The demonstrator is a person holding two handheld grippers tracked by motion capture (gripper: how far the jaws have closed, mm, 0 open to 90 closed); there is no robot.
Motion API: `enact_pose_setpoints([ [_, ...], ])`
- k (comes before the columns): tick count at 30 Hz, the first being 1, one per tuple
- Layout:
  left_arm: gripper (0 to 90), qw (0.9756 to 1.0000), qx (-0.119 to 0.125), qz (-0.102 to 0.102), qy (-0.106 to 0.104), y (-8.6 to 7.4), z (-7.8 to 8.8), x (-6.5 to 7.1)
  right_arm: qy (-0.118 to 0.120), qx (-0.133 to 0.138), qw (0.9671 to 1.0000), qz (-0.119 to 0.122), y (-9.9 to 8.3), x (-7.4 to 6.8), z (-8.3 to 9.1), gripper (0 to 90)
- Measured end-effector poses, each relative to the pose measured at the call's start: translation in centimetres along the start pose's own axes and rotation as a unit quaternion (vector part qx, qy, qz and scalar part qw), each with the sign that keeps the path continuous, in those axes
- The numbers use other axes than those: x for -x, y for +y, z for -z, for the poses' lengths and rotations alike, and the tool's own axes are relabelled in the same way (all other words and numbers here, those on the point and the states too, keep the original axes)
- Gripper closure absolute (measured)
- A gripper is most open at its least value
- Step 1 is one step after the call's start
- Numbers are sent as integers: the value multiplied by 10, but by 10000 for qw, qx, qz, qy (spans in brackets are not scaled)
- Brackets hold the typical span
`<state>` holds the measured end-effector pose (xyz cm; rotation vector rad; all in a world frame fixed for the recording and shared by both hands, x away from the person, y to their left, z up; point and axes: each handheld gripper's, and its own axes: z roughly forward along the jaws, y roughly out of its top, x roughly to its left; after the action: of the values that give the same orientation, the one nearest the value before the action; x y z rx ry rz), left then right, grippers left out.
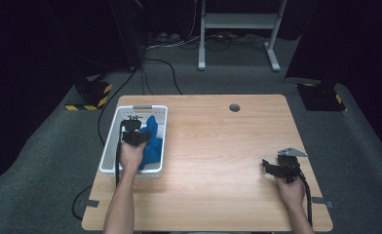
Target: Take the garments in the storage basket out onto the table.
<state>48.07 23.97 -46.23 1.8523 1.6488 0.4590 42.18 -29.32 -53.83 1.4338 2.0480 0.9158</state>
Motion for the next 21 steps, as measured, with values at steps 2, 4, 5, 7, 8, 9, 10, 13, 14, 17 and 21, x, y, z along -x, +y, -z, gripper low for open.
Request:
enact_pose_setpoints([
  [2,715,10000,68,-58,-6,2,5,1,-5,-2,10000,-3,0,0,0,288],
  [4,716,9999,134,-62,-35,5,11,0,-10,1,10000,-2,0,0,0,288],
  [5,716,9998,166,-47,-52,6,13,0,-11,1,10000,-3,0,0,0,288],
  [7,717,9998,206,-39,-60,7,16,1,-10,2,10000,-4,0,0,0,287],
  [8,717,9995,282,-59,-83,9,19,1,-4,3,10000,-4,0,0,0,286],
  [9,717,9995,304,-42,-89,10,19,2,-1,4,10000,-7,0,0,0,286],
  [10,718,9995,301,-38,-86,10,20,2,3,4,10000,-10,0,0,0,285],
  [13,718,9993,356,-47,-104,12,22,4,11,8,10000,-13,0,0,0,284],
  [14,718,9991,393,-31,-123,13,23,4,12,8,10000,-13,0,0,0,284],
  [17,718,9989,444,11,-171,14,28,4,5,5,10000,-12,0,0,0,285],
  [21,718,9982,554,-15,-223,17,37,4,9,8,10000,-14,0,0,0,284],
])
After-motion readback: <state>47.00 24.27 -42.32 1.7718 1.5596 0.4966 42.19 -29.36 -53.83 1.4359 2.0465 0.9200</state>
